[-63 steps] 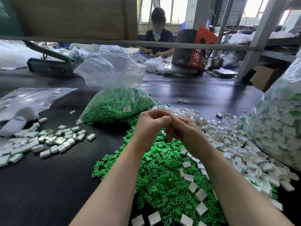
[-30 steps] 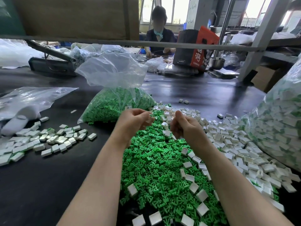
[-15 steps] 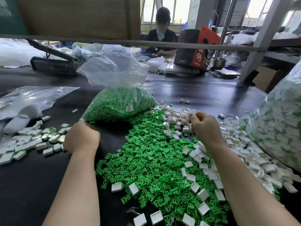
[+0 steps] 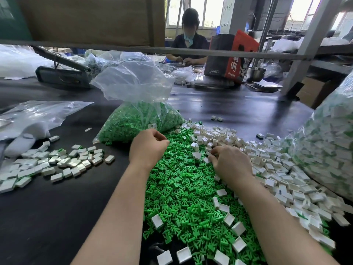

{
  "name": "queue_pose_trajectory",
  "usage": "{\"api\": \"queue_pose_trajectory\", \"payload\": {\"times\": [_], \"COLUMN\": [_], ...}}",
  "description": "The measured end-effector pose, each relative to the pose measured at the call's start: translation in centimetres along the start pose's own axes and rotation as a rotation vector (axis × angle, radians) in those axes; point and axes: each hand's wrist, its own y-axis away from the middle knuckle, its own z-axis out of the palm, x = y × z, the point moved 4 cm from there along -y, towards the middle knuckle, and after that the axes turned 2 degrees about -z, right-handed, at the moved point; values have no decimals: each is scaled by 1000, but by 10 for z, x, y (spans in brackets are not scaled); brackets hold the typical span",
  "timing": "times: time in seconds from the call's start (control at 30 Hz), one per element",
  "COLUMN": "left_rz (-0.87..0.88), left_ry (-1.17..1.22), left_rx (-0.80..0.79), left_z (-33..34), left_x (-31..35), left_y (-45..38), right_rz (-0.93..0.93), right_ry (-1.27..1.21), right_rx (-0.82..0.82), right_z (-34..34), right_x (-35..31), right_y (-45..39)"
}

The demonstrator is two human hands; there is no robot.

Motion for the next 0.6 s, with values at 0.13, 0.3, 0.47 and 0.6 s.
{"api": "queue_pose_trajectory", "payload": {"times": [0.13,0.3,0.47,0.6], "left_rz": [47,49,48,30], "left_ry": [49,13,-31,125], "left_rx": [-138,-268,-305,-302], "left_z": [26,50,57,58], "left_x": [14,19,18,22], "left_y": [8,17,21,21], "right_rz": [-5,-3,-14,14], "right_ry": [-21,-20,-23,-341], "right_rx": [0,8,8,41], "right_z": [1,1,0,-7], "right_x": [1,-1,-3,-2], "right_y": [-1,-3,-2,-4]}}
